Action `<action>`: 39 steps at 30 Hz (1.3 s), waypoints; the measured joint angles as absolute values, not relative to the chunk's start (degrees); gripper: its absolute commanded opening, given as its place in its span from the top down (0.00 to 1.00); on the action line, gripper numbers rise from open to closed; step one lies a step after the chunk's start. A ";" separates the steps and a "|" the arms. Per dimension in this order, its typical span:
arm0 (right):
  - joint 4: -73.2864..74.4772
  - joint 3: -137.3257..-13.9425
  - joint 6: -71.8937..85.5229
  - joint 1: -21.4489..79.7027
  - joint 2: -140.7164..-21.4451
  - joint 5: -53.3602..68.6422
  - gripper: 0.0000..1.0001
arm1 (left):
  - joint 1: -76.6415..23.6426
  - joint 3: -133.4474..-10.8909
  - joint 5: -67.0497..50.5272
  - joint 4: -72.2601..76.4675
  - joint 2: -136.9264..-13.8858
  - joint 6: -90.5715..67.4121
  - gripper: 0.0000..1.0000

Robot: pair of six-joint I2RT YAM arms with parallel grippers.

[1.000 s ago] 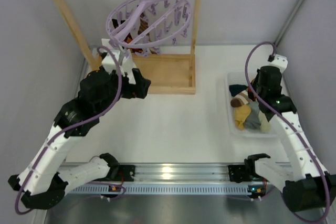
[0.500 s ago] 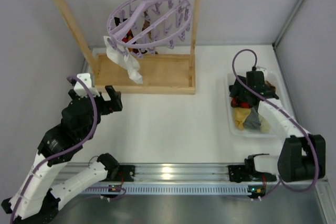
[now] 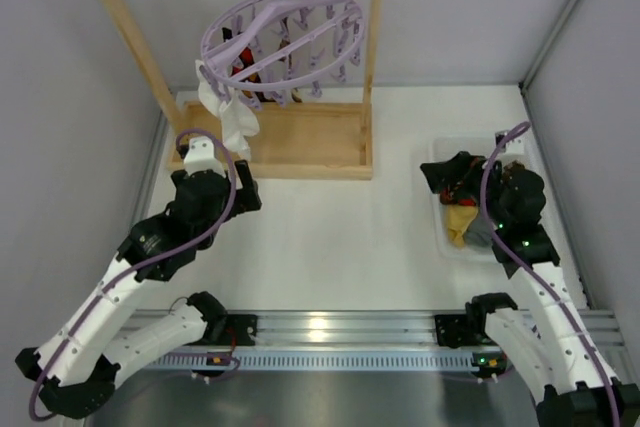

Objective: Remove the socks clipped to the hanger

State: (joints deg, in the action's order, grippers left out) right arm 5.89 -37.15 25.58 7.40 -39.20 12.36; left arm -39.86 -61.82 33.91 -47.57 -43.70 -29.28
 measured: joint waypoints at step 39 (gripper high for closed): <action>-14.72 -25.63 34.72 17.10 -38.72 38.89 0.01 | -14.02 -35.66 22.39 52.56 -91.66 -14.06 0.76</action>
State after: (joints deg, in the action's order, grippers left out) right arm -14.72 -25.63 34.72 17.10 -38.72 38.89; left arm -14.02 -35.66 22.39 52.56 -91.66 -14.06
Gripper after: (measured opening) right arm 0.991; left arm 0.365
